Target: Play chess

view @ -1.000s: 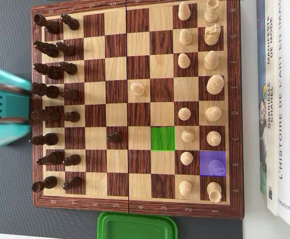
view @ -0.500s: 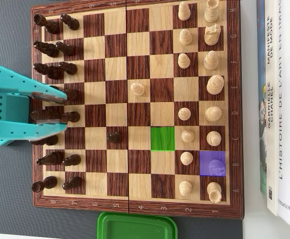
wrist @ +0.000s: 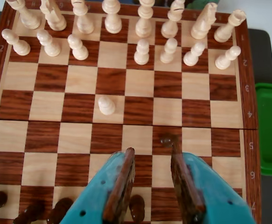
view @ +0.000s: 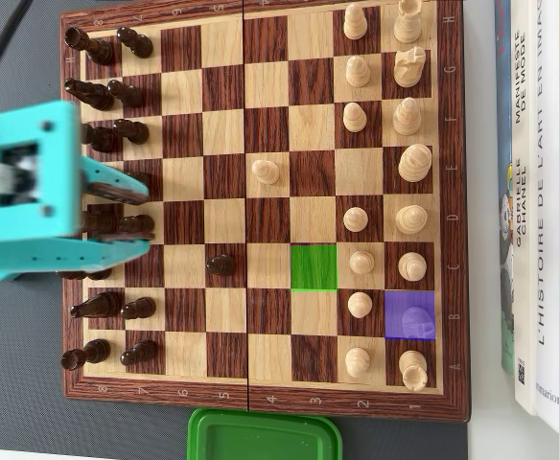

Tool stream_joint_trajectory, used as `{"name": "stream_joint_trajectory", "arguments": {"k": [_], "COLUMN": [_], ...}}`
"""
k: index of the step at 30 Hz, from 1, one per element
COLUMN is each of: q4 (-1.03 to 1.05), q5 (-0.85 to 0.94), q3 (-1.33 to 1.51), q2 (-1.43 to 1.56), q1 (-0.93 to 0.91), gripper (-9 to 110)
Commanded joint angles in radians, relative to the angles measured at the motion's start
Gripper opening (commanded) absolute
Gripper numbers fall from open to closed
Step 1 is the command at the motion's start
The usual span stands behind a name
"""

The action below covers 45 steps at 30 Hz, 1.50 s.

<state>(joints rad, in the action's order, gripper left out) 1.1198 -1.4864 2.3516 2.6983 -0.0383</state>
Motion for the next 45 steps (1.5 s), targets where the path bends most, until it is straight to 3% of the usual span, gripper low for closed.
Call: {"name": "stream_joint_trajectory", "arguments": {"k": [1,12,19,45], "q4": [0.0,0.002,-0.006,-0.002], "q5": [0.002,0.009,0.14,0.173], "q3": [-0.138,-0.492,-0.618,-1.19], "q2": [-0.144,-0.63,-0.792,-1.43], "q1": [-0.006,-0.115,-0.198,-0.144], "gripper": [13,13,13,13]}}
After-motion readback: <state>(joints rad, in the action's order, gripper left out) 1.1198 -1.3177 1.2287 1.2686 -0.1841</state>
